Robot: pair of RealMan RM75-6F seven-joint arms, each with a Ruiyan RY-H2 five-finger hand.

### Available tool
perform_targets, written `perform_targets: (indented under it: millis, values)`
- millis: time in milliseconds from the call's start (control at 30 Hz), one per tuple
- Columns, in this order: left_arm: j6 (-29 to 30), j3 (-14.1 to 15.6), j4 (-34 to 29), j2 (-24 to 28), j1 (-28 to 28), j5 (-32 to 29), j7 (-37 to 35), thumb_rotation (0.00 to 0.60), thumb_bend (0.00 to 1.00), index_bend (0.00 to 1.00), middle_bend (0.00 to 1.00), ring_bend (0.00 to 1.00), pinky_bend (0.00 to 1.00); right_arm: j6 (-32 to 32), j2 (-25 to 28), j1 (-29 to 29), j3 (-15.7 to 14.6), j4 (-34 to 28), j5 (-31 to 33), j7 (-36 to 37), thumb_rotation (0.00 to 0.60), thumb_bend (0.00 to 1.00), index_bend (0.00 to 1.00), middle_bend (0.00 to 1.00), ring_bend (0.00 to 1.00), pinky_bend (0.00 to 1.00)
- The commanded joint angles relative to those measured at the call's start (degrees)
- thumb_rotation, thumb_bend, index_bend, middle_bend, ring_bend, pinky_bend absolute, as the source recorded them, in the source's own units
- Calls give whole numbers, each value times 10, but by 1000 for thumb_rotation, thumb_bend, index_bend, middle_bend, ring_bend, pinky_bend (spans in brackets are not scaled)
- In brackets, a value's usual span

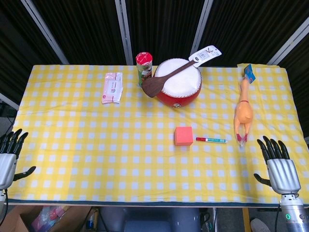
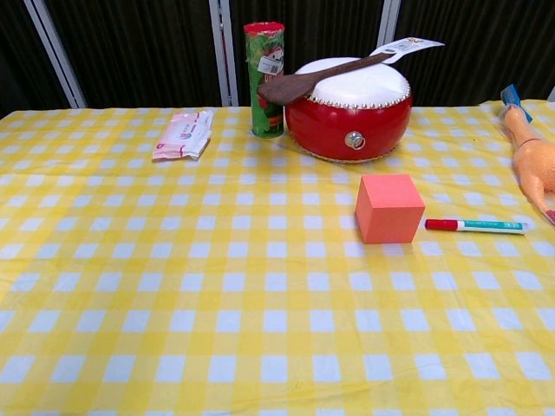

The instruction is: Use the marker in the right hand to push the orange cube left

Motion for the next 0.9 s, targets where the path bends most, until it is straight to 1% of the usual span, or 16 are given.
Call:
perform_targets:
  millis: [33, 267, 433, 500, 533, 600, 667, 733, 900]
  values:
    - [1, 0, -1, 1, 1, -2, 0, 600, 0, 0, 0, 0, 0, -3, -1, 1, 0, -2, -2, -4, 600, 114, 0, 0, 0, 0]
    - [8, 2, -2, 3, 6, 0, 0, 600, 0, 0, 0, 0, 0, -14, -2, 6, 3, -9, -7, -7, 600, 113, 0, 0, 0, 0]
    - [6, 3, -4, 4, 7, -2, -1, 600, 0, 0, 0, 0, 0, -51, 7, 30, 13, -41, -1, -9, 600, 113, 1, 0, 0, 0]
    - [2, 3, -5, 5, 6, -3, -3, 600, 0, 0, 0, 0, 0, -70, 10, 45, 23, -56, 8, -25, 600, 113, 59, 0, 0, 0]
    - [2, 3, -6, 6, 6, -3, -4, 600, 0, 0, 0, 0, 0, -81, 9, 54, 30, -64, 16, -38, 600, 113, 93, 0, 0, 0]
    - [2, 4, -7, 7, 6, 1, -7, 600, 0, 0, 0, 0, 0, -100, 1, 72, 44, -75, 33, -59, 600, 112, 192, 0, 0, 0]
    - [4, 7, -6, 9, 6, 6, -11, 600, 0, 0, 0, 0, 0, -121, -12, 91, 59, -80, 59, -81, 600, 112, 241, 0, 0, 0]
    - [3, 9, -6, 12, 7, 9, -19, 600, 0, 0, 0, 0, 0, -147, -33, 114, 76, -78, 98, -115, 600, 112, 272, 0, 0, 0]
    - [1, 9, -2, 16, 8, 5, -30, 600, 0, 0, 0, 0, 0, -181, -87, 159, 106, -51, 191, -187, 600, 112, 309, 17, 0, 0]
